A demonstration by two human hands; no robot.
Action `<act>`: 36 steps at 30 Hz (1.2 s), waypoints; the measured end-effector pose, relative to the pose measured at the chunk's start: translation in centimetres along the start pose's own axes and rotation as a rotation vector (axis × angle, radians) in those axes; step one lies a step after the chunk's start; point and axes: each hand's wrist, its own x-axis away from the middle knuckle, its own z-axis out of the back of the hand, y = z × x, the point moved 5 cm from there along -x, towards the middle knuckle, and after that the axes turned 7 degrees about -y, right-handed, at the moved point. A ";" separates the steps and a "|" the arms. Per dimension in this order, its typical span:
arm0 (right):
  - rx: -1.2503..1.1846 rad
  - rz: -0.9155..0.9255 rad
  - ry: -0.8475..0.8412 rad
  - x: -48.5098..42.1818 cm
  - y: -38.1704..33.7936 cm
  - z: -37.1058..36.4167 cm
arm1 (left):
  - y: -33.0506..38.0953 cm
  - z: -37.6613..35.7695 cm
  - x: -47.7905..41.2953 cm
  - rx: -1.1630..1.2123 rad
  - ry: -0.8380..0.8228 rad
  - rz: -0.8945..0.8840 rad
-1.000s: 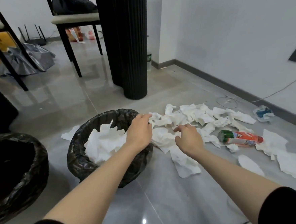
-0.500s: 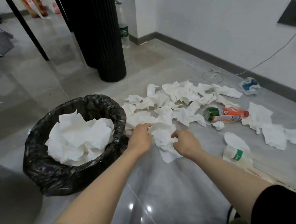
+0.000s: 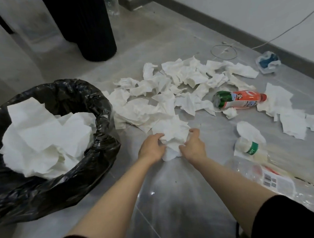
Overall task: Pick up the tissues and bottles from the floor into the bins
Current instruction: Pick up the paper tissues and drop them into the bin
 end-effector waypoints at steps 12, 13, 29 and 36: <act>-0.100 0.181 -0.032 0.5 -1.1 0.3 | 0.1 0.8 0.3 0.210 0.199 0.075; -0.124 0.207 -0.036 0.7 -1.5 0.4 | -0.1 0.9 0.4 0.263 0.193 0.077; -0.366 0.250 -0.300 2.6 -5.3 -1.2 | -2.5 2.4 2.2 0.641 0.029 0.079; -0.055 0.308 -0.116 1.3 -4.5 -1.6 | -3.8 3.1 2.3 0.623 0.213 0.117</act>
